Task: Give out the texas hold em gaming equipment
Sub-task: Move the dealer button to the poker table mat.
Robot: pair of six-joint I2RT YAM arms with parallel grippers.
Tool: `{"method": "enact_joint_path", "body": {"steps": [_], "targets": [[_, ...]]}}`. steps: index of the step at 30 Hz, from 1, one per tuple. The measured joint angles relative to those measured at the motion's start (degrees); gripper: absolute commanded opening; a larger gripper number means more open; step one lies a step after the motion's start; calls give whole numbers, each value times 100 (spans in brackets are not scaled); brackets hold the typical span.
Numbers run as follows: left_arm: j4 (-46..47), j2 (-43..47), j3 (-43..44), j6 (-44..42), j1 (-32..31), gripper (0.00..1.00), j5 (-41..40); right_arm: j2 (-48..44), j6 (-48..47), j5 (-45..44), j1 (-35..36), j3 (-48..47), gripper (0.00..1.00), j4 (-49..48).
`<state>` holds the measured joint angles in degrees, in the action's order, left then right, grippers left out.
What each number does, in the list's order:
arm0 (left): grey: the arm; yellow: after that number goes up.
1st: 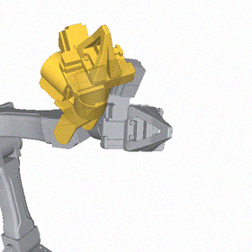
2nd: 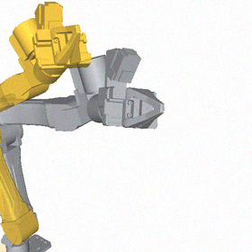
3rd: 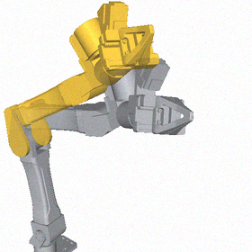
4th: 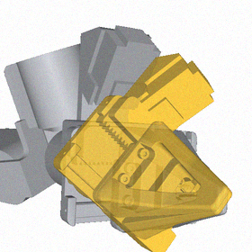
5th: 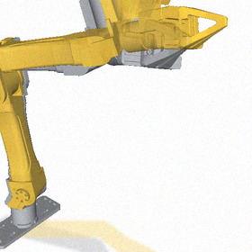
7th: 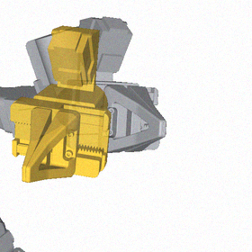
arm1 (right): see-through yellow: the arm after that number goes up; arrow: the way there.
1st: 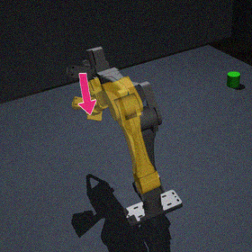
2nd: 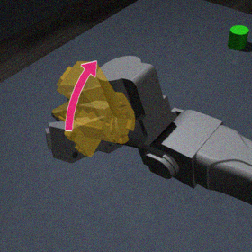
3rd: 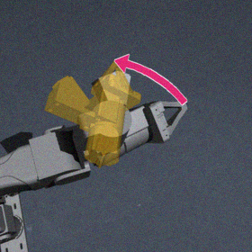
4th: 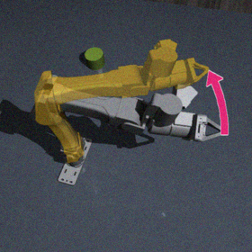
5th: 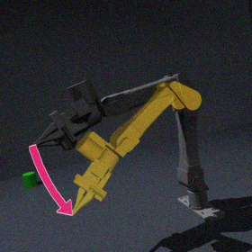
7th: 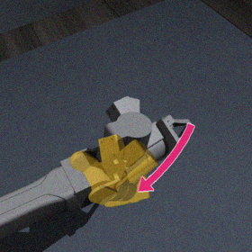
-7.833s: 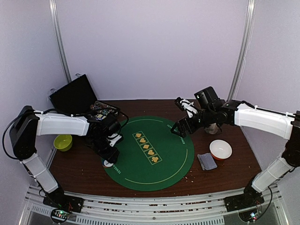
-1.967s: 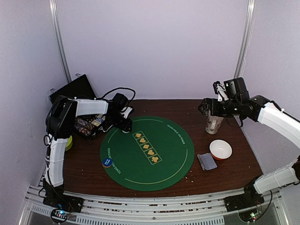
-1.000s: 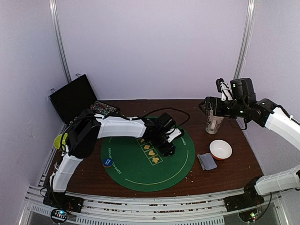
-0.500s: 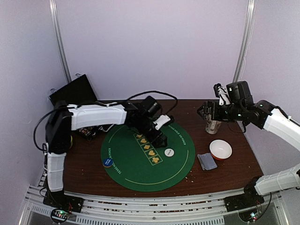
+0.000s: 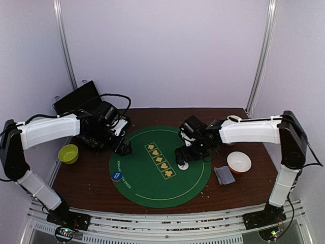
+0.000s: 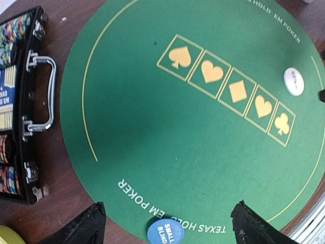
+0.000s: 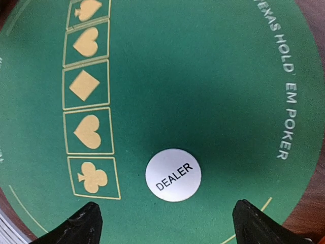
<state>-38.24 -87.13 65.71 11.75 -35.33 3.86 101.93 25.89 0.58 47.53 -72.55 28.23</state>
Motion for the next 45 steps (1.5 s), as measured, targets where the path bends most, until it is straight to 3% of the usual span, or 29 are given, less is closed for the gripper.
{"method": "enact_joint_path", "body": {"steps": [7,15,25,36,38,42,45], "targets": [[-87,24,-111,-26,42,90,-70,1172,-201,66,35,-586,75,345],[-85,24,-114,-142,79,90,-105,1296,-317,-188,33,-638,48,474],[-85,24,-131,-227,133,90,-109,1394,-411,-352,-334,-778,39,437],[-81,24,-387,-85,149,90,-42,2114,-780,-490,-868,-1825,39,413],[-85,26,-474,-20,149,89,-37,2127,-813,-490,-901,-1838,45,398],[-90,61,-595,129,149,89,-31,2164,-901,-492,-925,-1912,71,442],[-92,249,-817,315,149,91,-33,2159,-975,-516,-938,-1912,78,450]]}}
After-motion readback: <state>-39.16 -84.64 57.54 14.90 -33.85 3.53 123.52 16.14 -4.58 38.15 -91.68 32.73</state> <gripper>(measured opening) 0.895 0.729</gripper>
